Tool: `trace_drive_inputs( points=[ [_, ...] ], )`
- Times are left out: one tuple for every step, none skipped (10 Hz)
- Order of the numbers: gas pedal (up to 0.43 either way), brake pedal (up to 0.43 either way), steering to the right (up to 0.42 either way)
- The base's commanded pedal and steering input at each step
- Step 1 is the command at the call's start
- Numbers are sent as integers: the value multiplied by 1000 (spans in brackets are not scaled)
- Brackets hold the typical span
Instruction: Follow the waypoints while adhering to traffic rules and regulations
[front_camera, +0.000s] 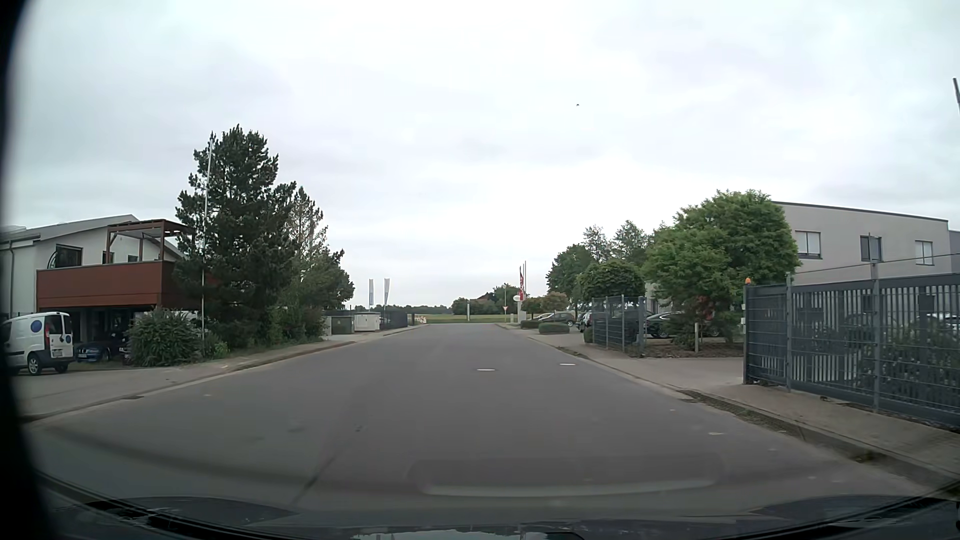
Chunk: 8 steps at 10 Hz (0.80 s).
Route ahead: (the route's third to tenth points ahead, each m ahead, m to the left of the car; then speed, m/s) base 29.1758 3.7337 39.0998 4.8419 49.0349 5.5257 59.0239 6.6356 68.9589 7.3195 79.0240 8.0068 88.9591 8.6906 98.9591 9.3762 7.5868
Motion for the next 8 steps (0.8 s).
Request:
trace_drive_inputs(
  points=[
    [169, 0, -14],
    [169, 0, -15],
    [169, 0, -16],
    [169, 0, -19],
    [169, 0, -19],
    [169, 0, -19],
    [169, 0, -19],
    [169, 0, -19]
  ],
)
